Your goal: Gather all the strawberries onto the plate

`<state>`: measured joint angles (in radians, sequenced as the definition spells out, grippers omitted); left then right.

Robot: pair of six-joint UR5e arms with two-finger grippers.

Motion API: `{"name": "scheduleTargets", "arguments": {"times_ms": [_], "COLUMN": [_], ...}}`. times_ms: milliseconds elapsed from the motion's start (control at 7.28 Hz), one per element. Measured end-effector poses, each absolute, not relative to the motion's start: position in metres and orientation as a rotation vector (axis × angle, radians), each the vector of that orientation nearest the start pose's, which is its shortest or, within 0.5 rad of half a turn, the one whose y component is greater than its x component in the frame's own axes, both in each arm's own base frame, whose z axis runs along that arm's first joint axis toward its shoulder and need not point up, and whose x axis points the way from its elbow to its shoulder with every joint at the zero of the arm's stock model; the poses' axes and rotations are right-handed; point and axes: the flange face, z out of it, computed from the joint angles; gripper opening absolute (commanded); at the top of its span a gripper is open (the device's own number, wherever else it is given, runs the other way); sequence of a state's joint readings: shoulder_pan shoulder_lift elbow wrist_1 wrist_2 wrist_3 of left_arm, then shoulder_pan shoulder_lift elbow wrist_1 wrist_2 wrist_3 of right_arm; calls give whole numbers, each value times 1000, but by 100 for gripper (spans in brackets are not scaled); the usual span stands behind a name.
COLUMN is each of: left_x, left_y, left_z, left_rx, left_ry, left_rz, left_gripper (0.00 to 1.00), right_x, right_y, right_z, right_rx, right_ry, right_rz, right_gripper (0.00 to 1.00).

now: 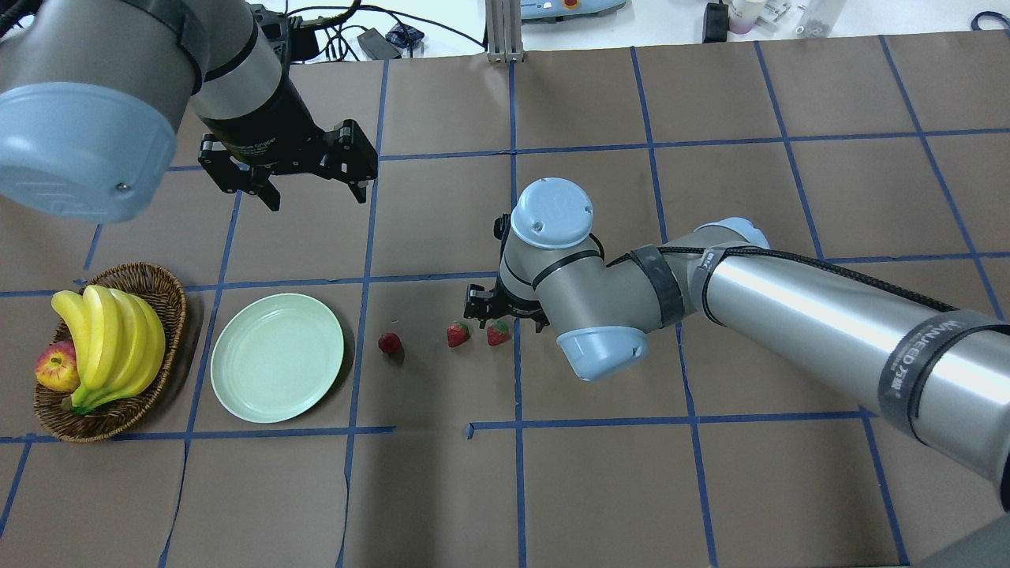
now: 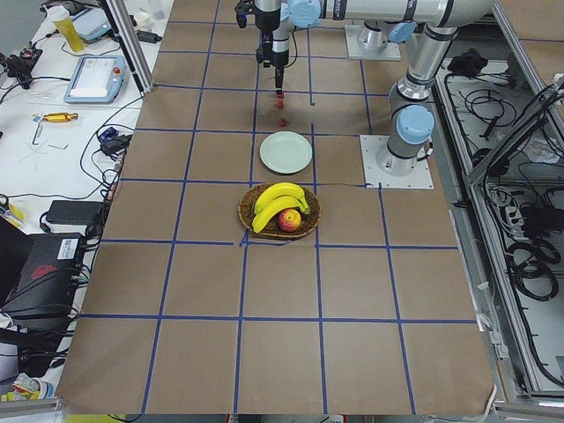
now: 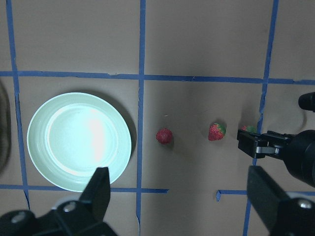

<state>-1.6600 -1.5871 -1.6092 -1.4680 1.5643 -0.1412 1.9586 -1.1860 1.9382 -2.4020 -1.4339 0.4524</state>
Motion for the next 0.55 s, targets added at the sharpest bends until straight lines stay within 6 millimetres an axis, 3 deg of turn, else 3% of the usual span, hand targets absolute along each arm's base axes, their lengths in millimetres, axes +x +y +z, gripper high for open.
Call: {"name": "scheduleTargets", "arguments": {"times_ms": [137, 275, 549], "left_x": [-178, -178, -177], "left_y": [-489, -490, -491], "left_z": [472, 472, 475], "left_rx": [-82, -83, -85], "left_ry": [3151, 3152, 3152], "left_rz": [-75, -79, -88], "left_gripper": [100, 100, 100], "right_x": [334, 311, 250], "right_y": [-458, -463, -475], "right_z": [213, 233, 271], "right_rx": [82, 60, 65], "right_ry": [3042, 3100, 3145], "right_rz": [-31, -19, -53], "right_gripper": [100, 100, 100]}}
